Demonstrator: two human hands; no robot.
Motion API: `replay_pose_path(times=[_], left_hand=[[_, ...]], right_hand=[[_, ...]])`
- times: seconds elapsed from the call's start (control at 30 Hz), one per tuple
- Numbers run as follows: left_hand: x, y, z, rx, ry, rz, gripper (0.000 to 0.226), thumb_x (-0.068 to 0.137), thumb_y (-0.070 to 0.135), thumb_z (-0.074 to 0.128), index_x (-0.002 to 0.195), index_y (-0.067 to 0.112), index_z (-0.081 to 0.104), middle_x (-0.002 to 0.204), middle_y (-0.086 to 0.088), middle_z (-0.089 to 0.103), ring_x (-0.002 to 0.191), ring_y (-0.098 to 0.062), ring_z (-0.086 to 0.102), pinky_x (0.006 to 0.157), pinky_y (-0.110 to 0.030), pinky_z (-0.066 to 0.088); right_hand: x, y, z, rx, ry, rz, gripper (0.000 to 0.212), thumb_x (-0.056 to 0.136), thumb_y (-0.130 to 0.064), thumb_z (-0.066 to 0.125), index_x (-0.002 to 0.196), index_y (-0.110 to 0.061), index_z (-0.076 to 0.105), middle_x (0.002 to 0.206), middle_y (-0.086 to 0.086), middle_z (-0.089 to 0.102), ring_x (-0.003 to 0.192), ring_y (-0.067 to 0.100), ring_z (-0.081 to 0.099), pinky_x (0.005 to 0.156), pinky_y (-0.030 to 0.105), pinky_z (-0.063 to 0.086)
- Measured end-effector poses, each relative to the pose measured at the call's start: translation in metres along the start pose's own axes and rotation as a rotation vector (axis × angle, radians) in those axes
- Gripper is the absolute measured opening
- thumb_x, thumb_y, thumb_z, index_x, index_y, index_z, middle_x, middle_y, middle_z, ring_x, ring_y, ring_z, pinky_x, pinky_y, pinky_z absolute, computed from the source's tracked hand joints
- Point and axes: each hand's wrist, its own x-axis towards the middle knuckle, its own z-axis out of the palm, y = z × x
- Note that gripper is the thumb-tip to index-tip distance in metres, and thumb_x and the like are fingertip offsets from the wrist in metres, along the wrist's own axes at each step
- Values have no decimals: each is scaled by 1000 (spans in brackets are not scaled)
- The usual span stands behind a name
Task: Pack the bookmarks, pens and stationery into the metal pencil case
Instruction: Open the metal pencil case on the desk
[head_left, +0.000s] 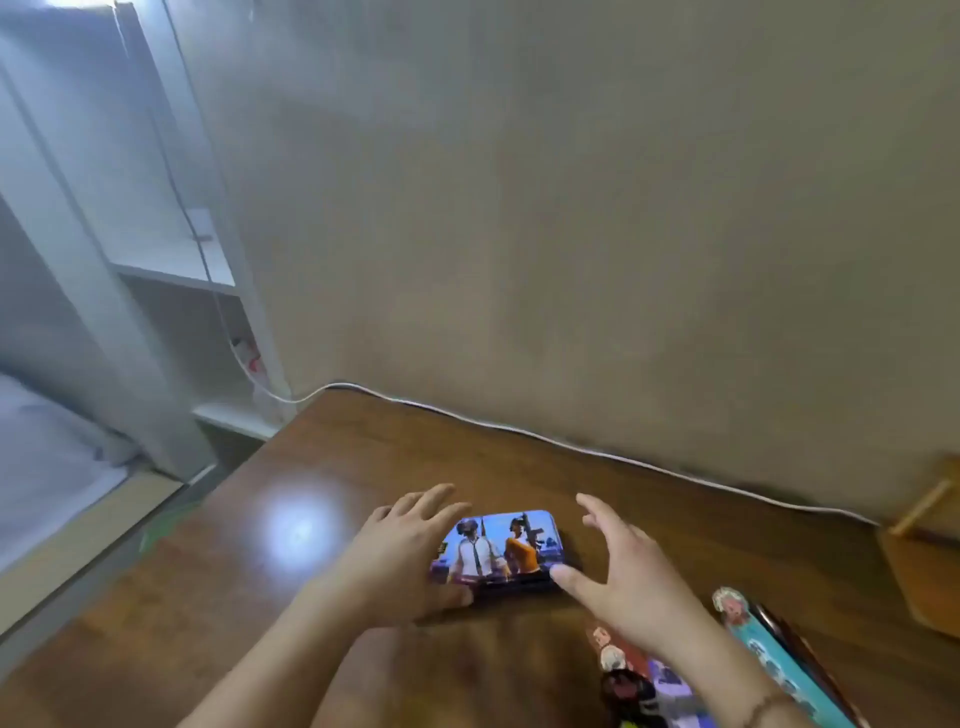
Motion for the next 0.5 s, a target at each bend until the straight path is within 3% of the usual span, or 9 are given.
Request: replay_pose_path(times=[0.1, 0.17, 0.3, 0.5], left_hand=[[6, -13, 40, 64, -8, -71, 100, 69, 78, 52, 153, 39, 13, 165, 8, -1, 151, -19, 4, 119, -39, 19], [11, -21, 61, 79, 40, -100, 101, 65, 82, 44, 152, 39, 15, 165, 7, 3, 151, -20, 6, 119, -39, 19], [12, -29, 89, 54, 208, -96, 80, 79, 59, 66, 147, 31, 34, 158, 8, 28, 144, -18, 24, 113, -32, 32], [-28, -31, 93, -9, 242, -109, 81, 64, 50, 84, 135, 31, 51, 140, 10, 48, 129, -19, 40, 104, -27, 37]], right_hand=[[10, 24, 37, 51, -87, 61, 106, 69, -60, 71, 151, -42, 6, 160, -3, 21, 148, 14, 16, 119, 42, 24], [17, 37, 52, 85, -72, 94, 112, 66, -60, 74, 151, -42, 2, 162, -2, 18, 149, 17, 14, 119, 46, 21], [21, 42, 73, -31, -24, 21, 108, 72, -57, 72, 152, -38, 2, 160, -1, 23, 150, 18, 11, 120, 50, 6], [-21, 22, 99, -251, 100, -60, 100, 80, -47, 68, 153, -28, 3, 159, 2, 25, 150, 18, 8, 119, 53, -5]])
